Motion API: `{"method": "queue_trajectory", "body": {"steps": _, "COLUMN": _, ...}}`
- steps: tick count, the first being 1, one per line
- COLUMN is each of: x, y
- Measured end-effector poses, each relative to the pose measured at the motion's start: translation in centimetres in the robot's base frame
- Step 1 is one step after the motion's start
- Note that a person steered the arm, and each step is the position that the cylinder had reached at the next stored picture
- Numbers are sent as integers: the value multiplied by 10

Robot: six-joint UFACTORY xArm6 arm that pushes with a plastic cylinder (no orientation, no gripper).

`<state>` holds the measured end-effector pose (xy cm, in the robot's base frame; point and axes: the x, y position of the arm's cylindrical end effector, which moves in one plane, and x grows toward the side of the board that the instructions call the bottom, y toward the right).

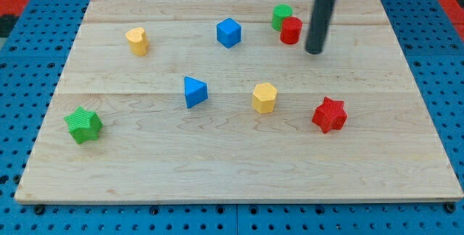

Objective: Slide the red star to left

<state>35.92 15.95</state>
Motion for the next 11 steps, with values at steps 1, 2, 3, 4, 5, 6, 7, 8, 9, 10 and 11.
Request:
{"method": "queue_trajectory", "body": {"steps": 1, "x": 50, "y": 72}}
{"method": "queue_trajectory", "body": {"steps": 2, "x": 121, "y": 81}}
{"method": "queue_trajectory", "body": {"steps": 3, "x": 152, "y": 80}}
{"method": "queue_trajectory", "body": {"steps": 4, "x": 152, "y": 58}}
{"method": "queue_trajectory", "body": {"steps": 5, "x": 152, "y": 26}}
{"method": "queue_trajectory", "body": {"steps": 6, "x": 142, "y": 3}}
{"method": "queue_trajectory", "body": {"steps": 7, "x": 112, "y": -8}}
{"method": "queue_trajectory", "body": {"steps": 8, "x": 162, "y": -86}}
{"method": "queue_trajectory", "body": {"steps": 9, "x": 192, "y": -175}}
{"method": "queue_trajectory", "body": {"steps": 10, "x": 204, "y": -257}}
{"method": "queue_trajectory", "body": {"steps": 11, "x": 197, "y": -271}}
